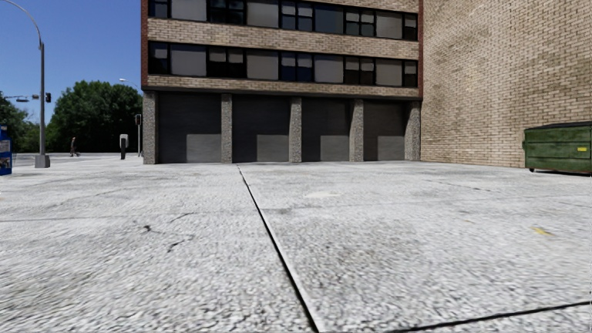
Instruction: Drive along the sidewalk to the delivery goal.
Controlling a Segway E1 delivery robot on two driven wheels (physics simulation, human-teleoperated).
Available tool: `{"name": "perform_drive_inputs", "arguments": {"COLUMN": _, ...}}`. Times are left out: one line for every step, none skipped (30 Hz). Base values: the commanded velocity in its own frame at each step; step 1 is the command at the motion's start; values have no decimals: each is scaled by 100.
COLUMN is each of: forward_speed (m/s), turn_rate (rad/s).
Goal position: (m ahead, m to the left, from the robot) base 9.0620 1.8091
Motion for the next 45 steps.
{"name": "perform_drive_inputs", "arguments": {"forward_speed": 200, "turn_rate": 34}}
{"name": "perform_drive_inputs", "arguments": {"forward_speed": 200, "turn_rate": 34}}
{"name": "perform_drive_inputs", "arguments": {"forward_speed": 200, "turn_rate": 34}}
{"name": "perform_drive_inputs", "arguments": {"forward_speed": 200, "turn_rate": 34}}
{"name": "perform_drive_inputs", "arguments": {"forward_speed": 200, "turn_rate": 34}}
{"name": "perform_drive_inputs", "arguments": {"forward_speed": 200, "turn_rate": 34}}
{"name": "perform_drive_inputs", "arguments": {"forward_speed": 200, "turn_rate": 34}}
{"name": "perform_drive_inputs", "arguments": {"forward_speed": 200, "turn_rate": 34}}
{"name": "perform_drive_inputs", "arguments": {"forward_speed": 200, "turn_rate": 34}}
{"name": "perform_drive_inputs", "arguments": {"forward_speed": 200, "turn_rate": 34}}
{"name": "perform_drive_inputs", "arguments": {"forward_speed": 200, "turn_rate": 34}}
{"name": "perform_drive_inputs", "arguments": {"forward_speed": 200, "turn_rate": 34}}
{"name": "perform_drive_inputs", "arguments": {"forward_speed": 200, "turn_rate": 34}}
{"name": "perform_drive_inputs", "arguments": {"forward_speed": 200, "turn_rate": 34}}
{"name": "perform_drive_inputs", "arguments": {"forward_speed": 200, "turn_rate": 34}}
{"name": "perform_drive_inputs", "arguments": {"forward_speed": 200, "turn_rate": 34}}
{"name": "perform_drive_inputs", "arguments": {"forward_speed": 200, "turn_rate": 34}}
{"name": "perform_drive_inputs", "arguments": {"forward_speed": 200, "turn_rate": 34}}
{"name": "perform_drive_inputs", "arguments": {"forward_speed": 200, "turn_rate": 34}}
{"name": "perform_drive_inputs", "arguments": {"forward_speed": 200, "turn_rate": 34}}
{"name": "perform_drive_inputs", "arguments": {"forward_speed": 200, "turn_rate": 34}}
{"name": "perform_drive_inputs", "arguments": {"forward_speed": 200, "turn_rate": 34}}
{"name": "perform_drive_inputs", "arguments": {"forward_speed": 200, "turn_rate": 34}}
{"name": "perform_drive_inputs", "arguments": {"forward_speed": 200, "turn_rate": 34}}
{"name": "perform_drive_inputs", "arguments": {"forward_speed": 200, "turn_rate": 34}}
{"name": "perform_drive_inputs", "arguments": {"forward_speed": 200, "turn_rate": 34}}
{"name": "perform_drive_inputs", "arguments": {"forward_speed": 200, "turn_rate": 34}}
{"name": "perform_drive_inputs", "arguments": {"forward_speed": 200, "turn_rate": 34}}
{"name": "perform_drive_inputs", "arguments": {"forward_speed": 200, "turn_rate": 34}}
{"name": "perform_drive_inputs", "arguments": {"forward_speed": 200, "turn_rate": 34}}
{"name": "perform_drive_inputs", "arguments": {"forward_speed": 200, "turn_rate": 34}}
{"name": "perform_drive_inputs", "arguments": {"forward_speed": 200, "turn_rate": 34}}
{"name": "perform_drive_inputs", "arguments": {"forward_speed": 200, "turn_rate": 32}}
{"name": "perform_drive_inputs", "arguments": {"forward_speed": 200, "turn_rate": 32}}
{"name": "perform_drive_inputs", "arguments": {"forward_speed": 200, "turn_rate": 0}}
{"name": "perform_drive_inputs", "arguments": {"forward_speed": 200, "turn_rate": 0}}
{"name": "perform_drive_inputs", "arguments": {"forward_speed": 200, "turn_rate": 0}}
{"name": "perform_drive_inputs", "arguments": {"forward_speed": 200, "turn_rate": 0}}
{"name": "perform_drive_inputs", "arguments": {"forward_speed": 200, "turn_rate": 0}}
{"name": "perform_drive_inputs", "arguments": {"forward_speed": 200, "turn_rate": 0}}
{"name": "perform_drive_inputs", "arguments": {"forward_speed": 200, "turn_rate": 0}}
{"name": "perform_drive_inputs", "arguments": {"forward_speed": 200, "turn_rate": 0}}
{"name": "perform_drive_inputs", "arguments": {"forward_speed": 200, "turn_rate": 0}}
{"name": "perform_drive_inputs", "arguments": {"forward_speed": 200, "turn_rate": 0}}
{"name": "perform_drive_inputs", "arguments": {"forward_speed": 200, "turn_rate": 0}}
